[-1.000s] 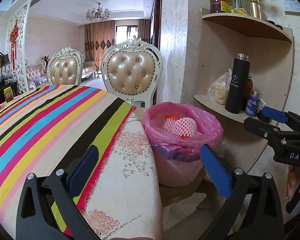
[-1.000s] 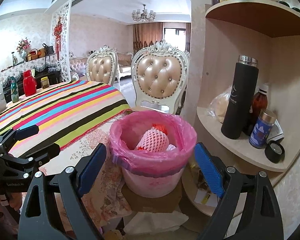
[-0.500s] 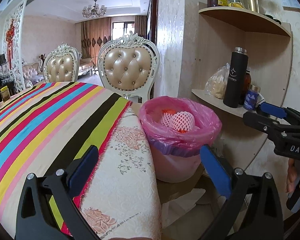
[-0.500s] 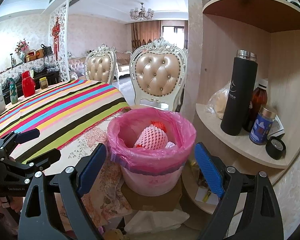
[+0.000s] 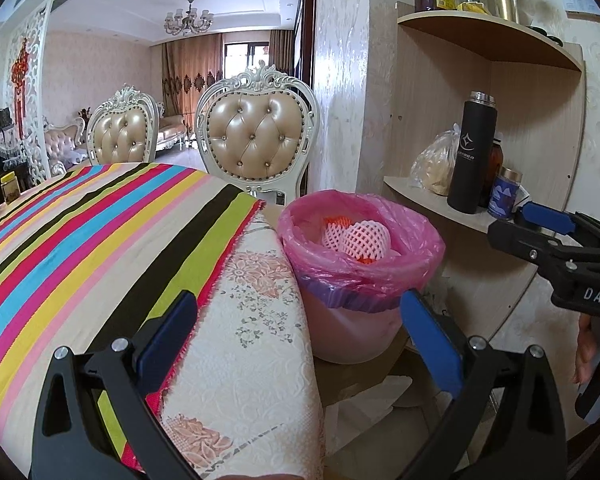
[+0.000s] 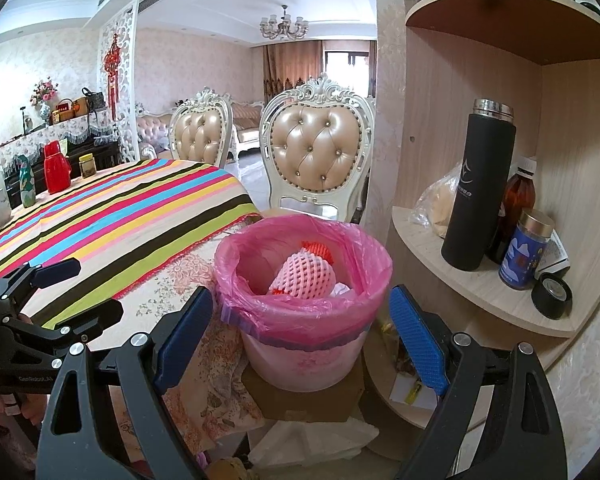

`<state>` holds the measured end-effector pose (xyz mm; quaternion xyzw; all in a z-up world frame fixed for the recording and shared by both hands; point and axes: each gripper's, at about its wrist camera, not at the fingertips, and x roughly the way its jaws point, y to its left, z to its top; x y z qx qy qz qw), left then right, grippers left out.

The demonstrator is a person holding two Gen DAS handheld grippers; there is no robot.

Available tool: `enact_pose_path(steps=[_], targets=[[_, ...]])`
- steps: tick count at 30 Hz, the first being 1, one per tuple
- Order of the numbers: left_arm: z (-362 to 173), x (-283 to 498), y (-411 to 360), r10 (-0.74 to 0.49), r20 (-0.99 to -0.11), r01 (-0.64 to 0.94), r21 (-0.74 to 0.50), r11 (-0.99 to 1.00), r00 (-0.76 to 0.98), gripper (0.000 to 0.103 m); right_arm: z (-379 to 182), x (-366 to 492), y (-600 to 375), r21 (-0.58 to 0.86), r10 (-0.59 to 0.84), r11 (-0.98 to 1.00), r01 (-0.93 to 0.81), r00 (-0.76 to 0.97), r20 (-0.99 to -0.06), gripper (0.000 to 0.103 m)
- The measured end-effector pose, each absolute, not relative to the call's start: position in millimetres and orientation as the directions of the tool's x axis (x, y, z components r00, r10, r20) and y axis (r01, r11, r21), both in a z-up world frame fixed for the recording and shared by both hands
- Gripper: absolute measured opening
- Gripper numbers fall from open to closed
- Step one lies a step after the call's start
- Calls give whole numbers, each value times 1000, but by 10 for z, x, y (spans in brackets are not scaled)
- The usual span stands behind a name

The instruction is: Collect trash

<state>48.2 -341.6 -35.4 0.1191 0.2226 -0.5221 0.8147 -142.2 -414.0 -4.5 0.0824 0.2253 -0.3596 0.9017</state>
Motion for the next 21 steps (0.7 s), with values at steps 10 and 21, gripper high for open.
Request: enact_pose_path(steps=[10,21], targets=[[-361,483,-3421,-797,-487,904,-37,427,357,98,-102,-1427,-4179,-2,-607,725,689,637,-476,84],[-358,483,-3419,-797,-487,903,-35,427,358,98,-168,-1445,-4229,28,-596,719,695,636,-490,84]])
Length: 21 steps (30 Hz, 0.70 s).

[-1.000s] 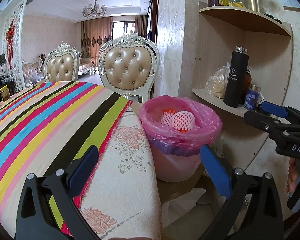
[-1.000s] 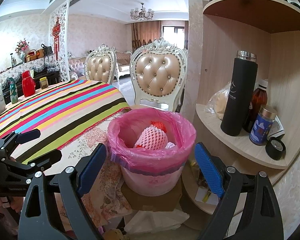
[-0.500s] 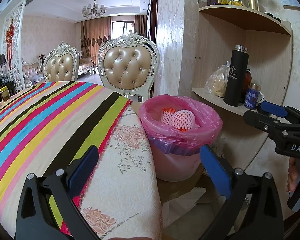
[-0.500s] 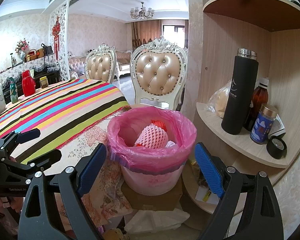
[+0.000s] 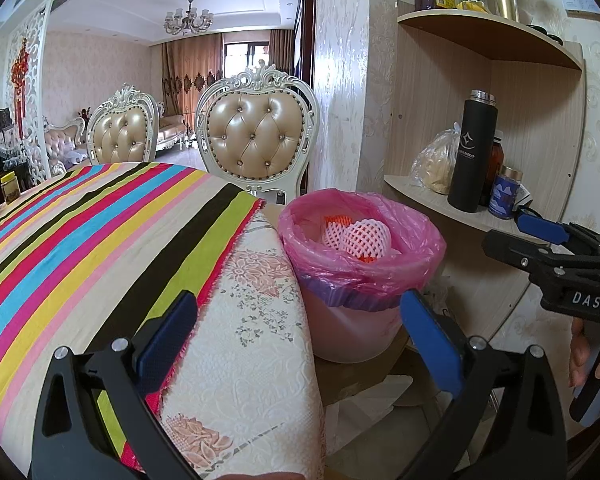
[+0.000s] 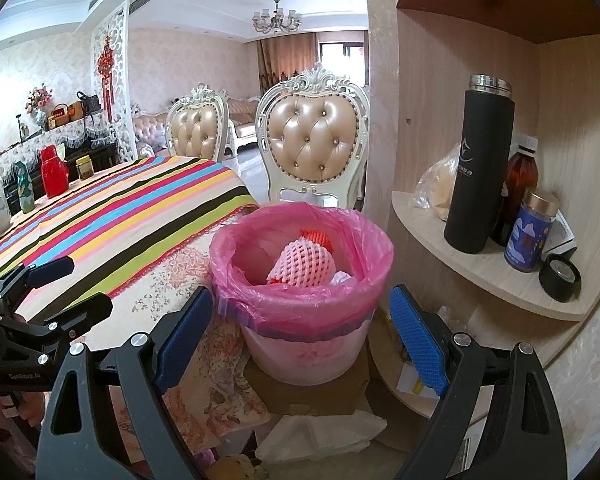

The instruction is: Collect trash

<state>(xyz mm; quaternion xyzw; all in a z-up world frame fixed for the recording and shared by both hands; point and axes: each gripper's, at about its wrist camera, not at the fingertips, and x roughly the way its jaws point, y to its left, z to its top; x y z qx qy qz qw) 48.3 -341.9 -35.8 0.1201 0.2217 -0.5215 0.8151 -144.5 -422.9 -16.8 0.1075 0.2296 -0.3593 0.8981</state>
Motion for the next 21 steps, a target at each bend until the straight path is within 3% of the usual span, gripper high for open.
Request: enact_pose_path(steps=[21], targets=[[-318,476,-3370,-811,-461,905,-37,424,361,98,-191,-1444,-4232,34,-591,720,693,637,-494,84]])
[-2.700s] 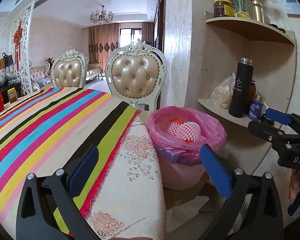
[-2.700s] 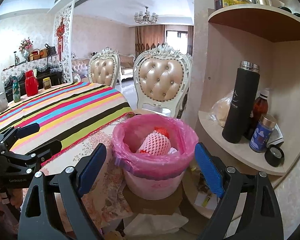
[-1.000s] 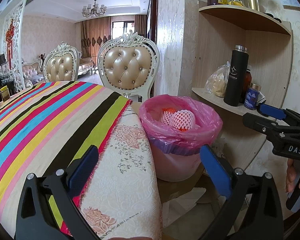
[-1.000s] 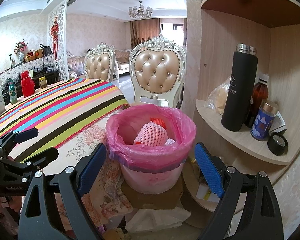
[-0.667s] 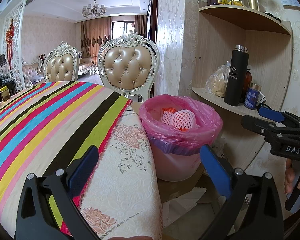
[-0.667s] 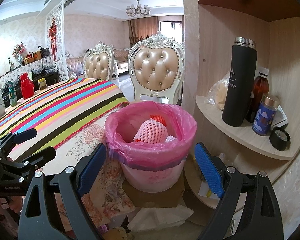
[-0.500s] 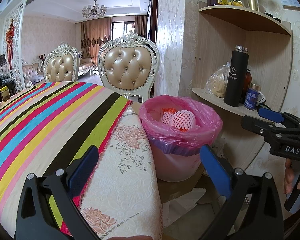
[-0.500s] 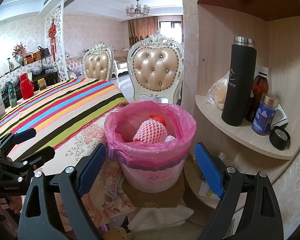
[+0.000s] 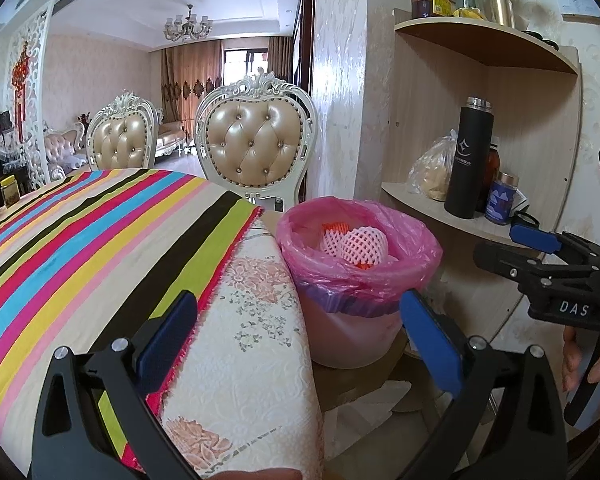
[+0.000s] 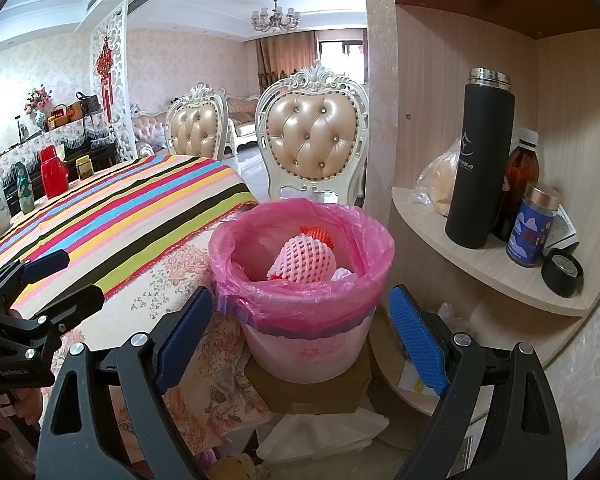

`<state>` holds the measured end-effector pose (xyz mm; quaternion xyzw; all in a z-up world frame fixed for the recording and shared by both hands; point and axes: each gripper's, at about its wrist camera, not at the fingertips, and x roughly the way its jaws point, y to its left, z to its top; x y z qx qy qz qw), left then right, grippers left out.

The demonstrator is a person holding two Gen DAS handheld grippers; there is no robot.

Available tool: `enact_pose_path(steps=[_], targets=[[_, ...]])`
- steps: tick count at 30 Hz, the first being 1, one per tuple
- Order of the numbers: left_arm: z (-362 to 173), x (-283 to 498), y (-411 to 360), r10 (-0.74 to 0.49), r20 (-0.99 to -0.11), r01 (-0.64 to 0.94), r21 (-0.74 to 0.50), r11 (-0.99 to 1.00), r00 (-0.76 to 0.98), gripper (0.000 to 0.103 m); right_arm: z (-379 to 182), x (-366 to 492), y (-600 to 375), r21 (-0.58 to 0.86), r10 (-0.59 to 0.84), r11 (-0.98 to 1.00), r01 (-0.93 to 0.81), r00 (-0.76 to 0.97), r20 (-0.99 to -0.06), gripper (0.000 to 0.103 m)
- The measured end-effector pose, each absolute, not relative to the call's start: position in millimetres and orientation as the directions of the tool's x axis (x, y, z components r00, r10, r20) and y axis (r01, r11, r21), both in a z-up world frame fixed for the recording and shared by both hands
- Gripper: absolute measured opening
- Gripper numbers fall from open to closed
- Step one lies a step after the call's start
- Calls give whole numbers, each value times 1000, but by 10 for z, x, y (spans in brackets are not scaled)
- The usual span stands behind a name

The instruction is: Collect trash

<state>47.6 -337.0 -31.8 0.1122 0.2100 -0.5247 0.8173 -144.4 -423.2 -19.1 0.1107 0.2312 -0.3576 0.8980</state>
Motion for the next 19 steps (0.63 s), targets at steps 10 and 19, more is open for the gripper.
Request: enact_pose_path(steps=[10,19], targets=[[-311,370,-3371,-822,-428,912,16,409,376,98,-240,-1433,-4223,36,-588,720,693,637,-498,84],[-285,483,-3357,-822,-451,912,-44,409,347,98,-283,-1372,-4245,47,-566,737,675,653,-503,84]])
